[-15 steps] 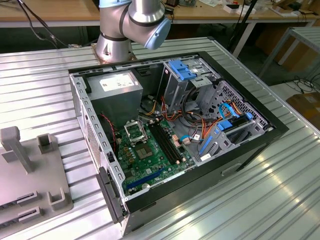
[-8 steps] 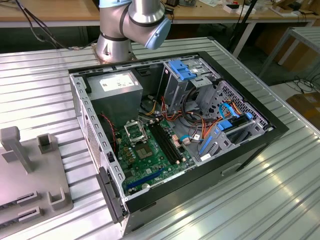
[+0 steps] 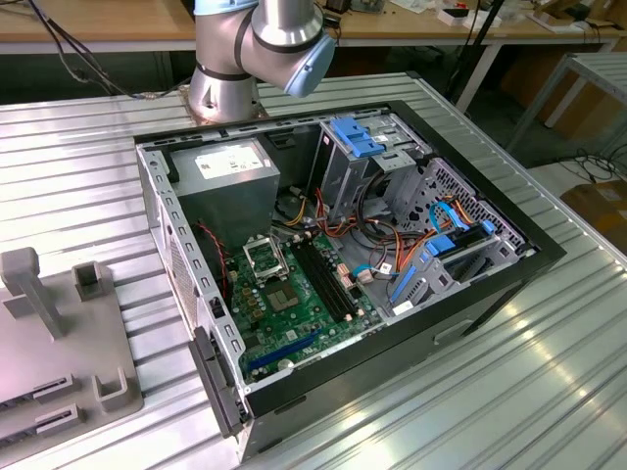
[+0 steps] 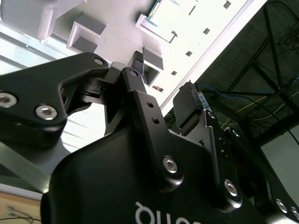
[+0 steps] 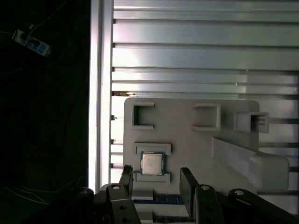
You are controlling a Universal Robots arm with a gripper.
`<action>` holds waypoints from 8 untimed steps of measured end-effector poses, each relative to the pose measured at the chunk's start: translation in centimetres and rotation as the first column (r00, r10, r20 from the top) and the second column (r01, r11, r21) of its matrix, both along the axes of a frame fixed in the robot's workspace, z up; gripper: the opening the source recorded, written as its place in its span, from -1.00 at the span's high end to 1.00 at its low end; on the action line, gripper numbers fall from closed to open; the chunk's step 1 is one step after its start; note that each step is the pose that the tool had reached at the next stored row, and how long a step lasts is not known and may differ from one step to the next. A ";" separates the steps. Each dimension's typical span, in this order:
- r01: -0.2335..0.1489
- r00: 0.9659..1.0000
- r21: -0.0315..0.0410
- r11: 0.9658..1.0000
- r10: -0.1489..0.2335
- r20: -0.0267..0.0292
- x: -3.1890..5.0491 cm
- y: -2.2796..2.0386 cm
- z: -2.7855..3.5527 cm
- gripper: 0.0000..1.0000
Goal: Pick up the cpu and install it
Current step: 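Pick up the cpu and move it towards the insertion slot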
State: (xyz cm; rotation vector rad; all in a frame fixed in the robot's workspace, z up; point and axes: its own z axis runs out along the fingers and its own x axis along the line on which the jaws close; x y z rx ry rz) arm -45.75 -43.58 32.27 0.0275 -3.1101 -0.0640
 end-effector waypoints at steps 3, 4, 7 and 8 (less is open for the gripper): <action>0.000 1.000 0.000 1.000 0.000 0.000 0.00 0.00 0.00 -0.06; 0.000 1.000 0.000 1.000 0.000 0.000 0.00 0.00 0.00 -0.06; 0.000 1.000 0.001 1.000 0.000 0.000 0.00 0.00 0.00 -0.06; 0.000 1.000 0.001 1.000 0.000 0.000 0.00 0.00 0.00 -0.06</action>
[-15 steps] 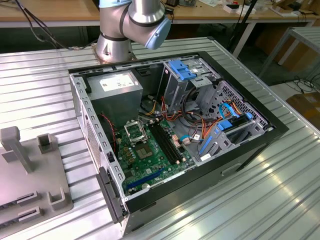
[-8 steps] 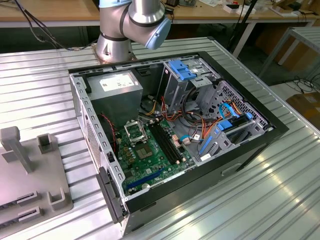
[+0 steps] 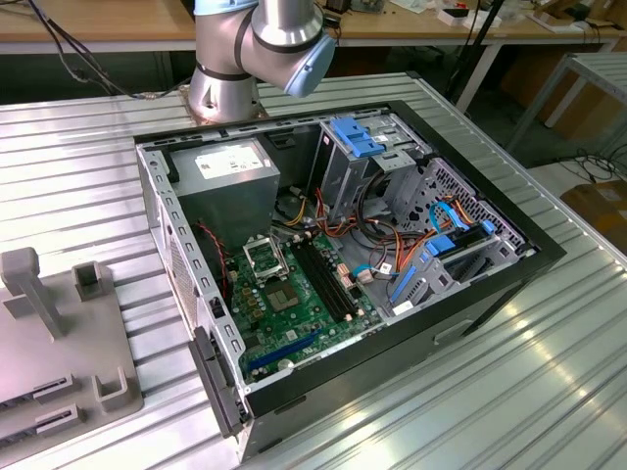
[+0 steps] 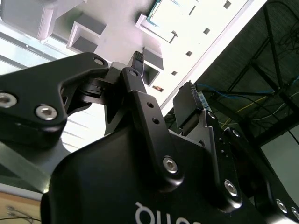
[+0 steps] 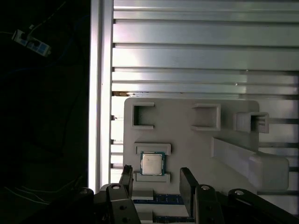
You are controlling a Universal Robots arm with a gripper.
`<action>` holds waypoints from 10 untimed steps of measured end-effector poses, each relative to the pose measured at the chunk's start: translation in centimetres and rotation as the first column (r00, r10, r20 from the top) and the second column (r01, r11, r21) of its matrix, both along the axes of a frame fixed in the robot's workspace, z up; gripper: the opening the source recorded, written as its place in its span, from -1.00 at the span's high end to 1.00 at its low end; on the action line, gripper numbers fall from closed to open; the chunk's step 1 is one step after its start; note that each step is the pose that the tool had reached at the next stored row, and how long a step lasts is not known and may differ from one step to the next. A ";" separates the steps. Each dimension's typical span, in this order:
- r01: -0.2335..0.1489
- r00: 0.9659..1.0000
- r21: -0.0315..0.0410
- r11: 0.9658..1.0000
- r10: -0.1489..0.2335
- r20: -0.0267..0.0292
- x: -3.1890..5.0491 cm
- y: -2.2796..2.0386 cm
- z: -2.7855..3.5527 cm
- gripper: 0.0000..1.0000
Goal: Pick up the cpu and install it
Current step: 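Pick up the cpu and move it towards the insertion slot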
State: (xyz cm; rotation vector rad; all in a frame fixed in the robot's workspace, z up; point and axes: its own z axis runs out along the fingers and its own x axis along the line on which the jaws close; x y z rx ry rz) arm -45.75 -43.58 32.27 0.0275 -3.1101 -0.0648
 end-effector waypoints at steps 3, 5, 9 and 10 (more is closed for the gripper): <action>0.000 1.000 0.000 1.000 0.000 0.000 0.00 0.00 0.00 -0.06; 0.000 1.000 0.000 1.000 0.000 0.000 0.00 0.00 0.00 -0.06; -0.012 1.000 0.000 1.000 0.012 0.000 -0.04 -0.03 0.00 -0.06; -0.019 1.000 0.000 1.000 0.019 0.000 -0.06 -0.07 -0.02 -0.06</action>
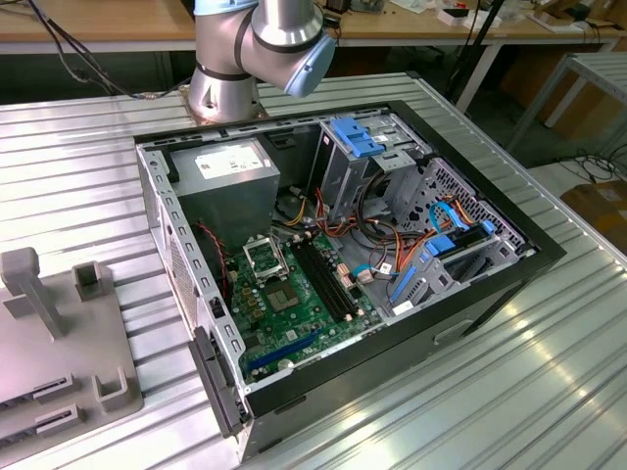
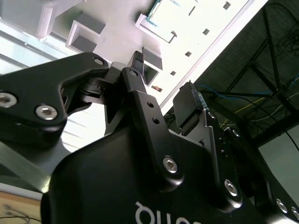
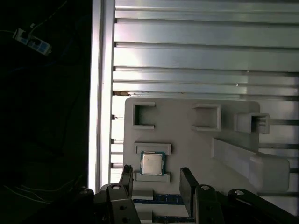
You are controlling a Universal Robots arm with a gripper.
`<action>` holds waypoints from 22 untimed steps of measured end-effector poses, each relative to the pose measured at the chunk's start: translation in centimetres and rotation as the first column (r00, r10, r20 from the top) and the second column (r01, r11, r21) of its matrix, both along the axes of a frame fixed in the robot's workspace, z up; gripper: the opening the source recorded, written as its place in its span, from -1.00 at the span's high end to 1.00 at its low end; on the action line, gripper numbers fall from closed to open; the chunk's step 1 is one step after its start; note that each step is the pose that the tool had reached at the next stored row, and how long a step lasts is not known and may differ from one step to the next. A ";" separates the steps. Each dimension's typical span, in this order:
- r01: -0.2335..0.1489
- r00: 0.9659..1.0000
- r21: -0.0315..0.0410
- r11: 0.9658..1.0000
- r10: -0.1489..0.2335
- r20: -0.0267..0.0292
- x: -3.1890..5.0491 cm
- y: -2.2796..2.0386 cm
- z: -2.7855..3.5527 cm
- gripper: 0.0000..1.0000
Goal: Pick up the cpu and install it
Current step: 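Pick up the cpu and move it towards the insertion slot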
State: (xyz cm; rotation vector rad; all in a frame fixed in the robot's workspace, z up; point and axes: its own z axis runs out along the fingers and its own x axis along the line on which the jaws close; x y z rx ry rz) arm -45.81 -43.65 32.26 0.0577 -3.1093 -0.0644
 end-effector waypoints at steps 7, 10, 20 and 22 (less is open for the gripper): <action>-0.024 1.000 0.000 1.000 0.024 0.000 -0.13 -0.07 -1.09 -0.06; -0.027 1.000 0.000 1.000 0.027 0.000 -0.21 -0.08 -1.63 -0.06; -0.028 1.000 0.004 1.000 0.028 0.000 -0.28 -1.27 -3.96 -0.06; -0.028 1.000 0.006 1.000 0.028 0.000 -0.29 -1.71 -4.48 -0.06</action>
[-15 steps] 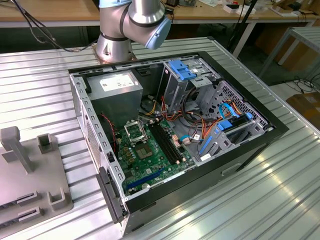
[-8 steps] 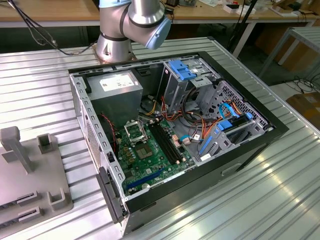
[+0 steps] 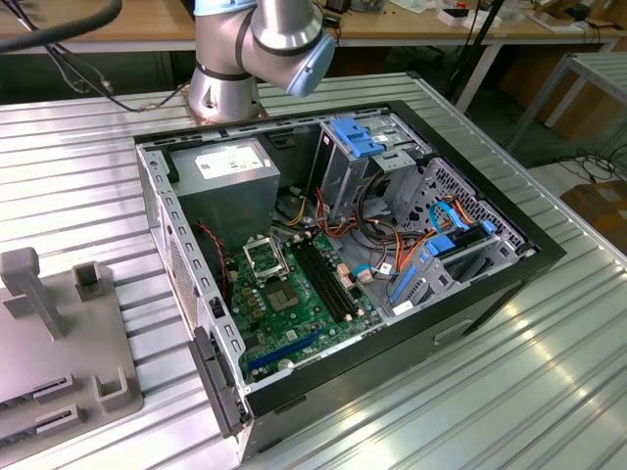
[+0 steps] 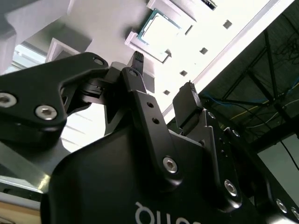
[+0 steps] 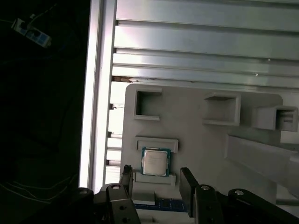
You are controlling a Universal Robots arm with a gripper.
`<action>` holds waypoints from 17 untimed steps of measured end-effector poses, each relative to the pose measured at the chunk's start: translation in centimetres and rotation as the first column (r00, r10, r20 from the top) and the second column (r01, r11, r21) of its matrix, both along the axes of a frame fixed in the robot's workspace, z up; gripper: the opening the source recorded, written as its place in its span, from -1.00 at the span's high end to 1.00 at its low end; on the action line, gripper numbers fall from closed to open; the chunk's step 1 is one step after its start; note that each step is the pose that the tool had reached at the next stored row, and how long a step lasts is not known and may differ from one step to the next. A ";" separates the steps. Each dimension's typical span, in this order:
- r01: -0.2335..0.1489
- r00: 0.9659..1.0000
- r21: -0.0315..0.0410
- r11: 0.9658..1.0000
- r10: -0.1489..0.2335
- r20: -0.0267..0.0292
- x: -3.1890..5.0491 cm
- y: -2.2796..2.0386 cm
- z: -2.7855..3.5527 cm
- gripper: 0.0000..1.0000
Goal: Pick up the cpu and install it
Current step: 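Pick up the cpu and move it towards the insertion slot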
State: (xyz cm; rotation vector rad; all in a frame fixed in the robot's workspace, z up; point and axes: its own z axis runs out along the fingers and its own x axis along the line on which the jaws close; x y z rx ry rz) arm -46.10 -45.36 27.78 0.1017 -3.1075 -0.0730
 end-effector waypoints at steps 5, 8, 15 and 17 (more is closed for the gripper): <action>0.000 1.000 0.001 1.000 0.000 0.000 0.00 -0.46 -0.83 -0.06; 0.000 1.000 0.001 1.000 0.000 0.000 0.00 -0.48 -0.84 -0.06; -0.002 1.000 0.001 1.000 0.002 0.000 0.00 -0.54 -1.56 -0.33; -0.002 1.000 0.001 1.000 0.002 0.000 0.09 -0.55 -2.03 -0.33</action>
